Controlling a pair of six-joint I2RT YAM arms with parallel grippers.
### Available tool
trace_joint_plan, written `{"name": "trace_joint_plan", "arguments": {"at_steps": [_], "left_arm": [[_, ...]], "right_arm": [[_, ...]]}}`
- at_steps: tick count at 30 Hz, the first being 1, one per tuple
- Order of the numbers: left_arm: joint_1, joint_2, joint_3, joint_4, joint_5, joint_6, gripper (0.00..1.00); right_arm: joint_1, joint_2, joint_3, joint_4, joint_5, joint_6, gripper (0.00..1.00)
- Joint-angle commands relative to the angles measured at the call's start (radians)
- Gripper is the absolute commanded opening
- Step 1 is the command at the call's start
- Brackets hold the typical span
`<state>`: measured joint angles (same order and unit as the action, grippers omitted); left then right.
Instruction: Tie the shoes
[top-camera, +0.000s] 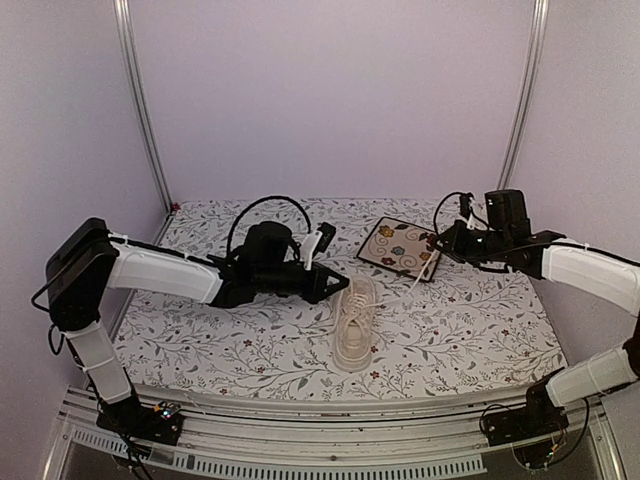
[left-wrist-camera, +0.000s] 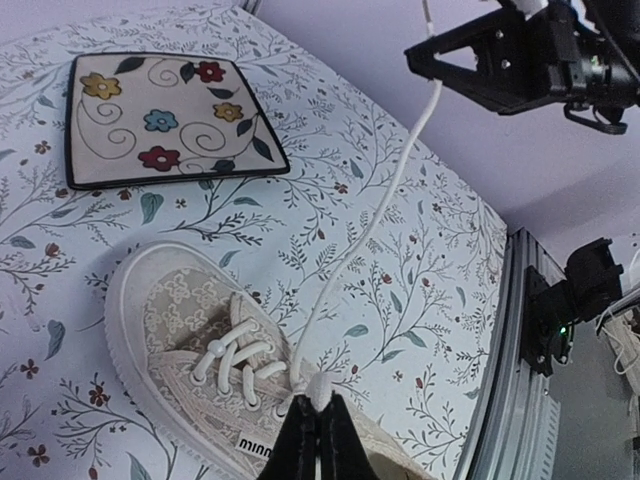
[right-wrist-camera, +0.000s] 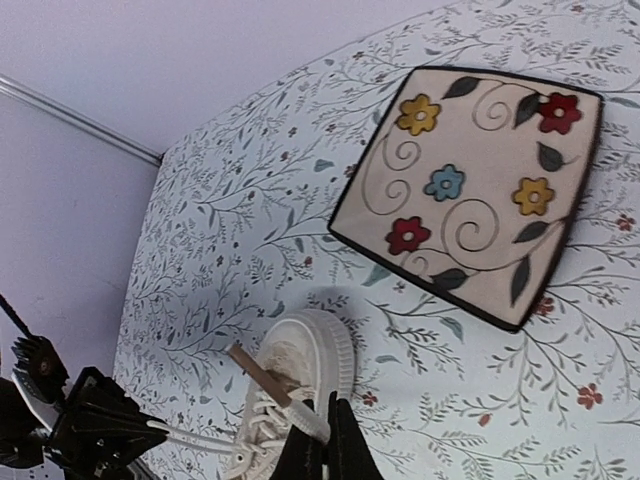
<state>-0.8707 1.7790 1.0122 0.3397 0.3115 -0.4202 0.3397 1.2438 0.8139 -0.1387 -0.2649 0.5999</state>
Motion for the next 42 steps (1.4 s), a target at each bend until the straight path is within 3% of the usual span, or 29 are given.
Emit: {"name": "trace_joint_plan", "arguments": {"at_steps": [1, 10, 16, 18, 20, 21, 23, 25, 31, 37, 42], "left_arm": [[-0.022, -0.020, -0.041, 0.068, -0.001, -0.015, 0.00], [-0.047, -0.080, -0.126, 0.081, -0.063, -0.006, 0.00], [-0.050, -0.102, -0.144, 0.100, -0.081, -0.003, 0.00], [-0.050, -0.103, -0.143, 0.104, -0.079, 0.002, 0.00], [-0.050, -0.098, -0.138, 0.105, -0.076, 0.005, 0.00], [-0.050, -0.096, -0.133, 0.104, -0.074, 0.007, 0.00], [-0.050, -0.090, -0.125, 0.101, -0.073, 0.007, 0.00], [-0.050, -0.084, -0.120, 0.100, -0.074, 0.002, 0.00], [-0.048, -0.063, -0.100, 0.102, -0.068, -0.027, 0.00], [-0.031, -0.041, -0.071, 0.092, -0.021, -0.100, 0.00], [-0.016, -0.015, -0.051, 0.087, 0.027, -0.138, 0.00]], "right_arm": [[0.144, 0.175, 0.154, 0.068, 0.013, 0.032, 0.02], [0.377, 0.603, 0.596, 0.052, -0.050, 0.023, 0.02], [0.460, 0.709, 0.695, 0.033, -0.071, 0.028, 0.02], [0.463, 0.702, 0.679, 0.031, -0.073, 0.027, 0.09], [0.461, 0.670, 0.651, 0.013, -0.031, 0.020, 0.39], [0.461, 0.647, 0.635, 0.005, -0.001, 0.005, 0.49], [0.444, 0.591, 0.601, -0.016, 0.047, -0.017, 0.65], [0.416, 0.527, 0.547, -0.028, 0.072, -0.030, 0.75], [0.344, 0.335, 0.352, 0.005, 0.090, -0.082, 0.87], [0.352, 0.161, 0.081, 0.241, -0.068, -0.219, 0.88], [0.405, 0.144, -0.026, 0.343, -0.006, -0.257, 0.94]]}}
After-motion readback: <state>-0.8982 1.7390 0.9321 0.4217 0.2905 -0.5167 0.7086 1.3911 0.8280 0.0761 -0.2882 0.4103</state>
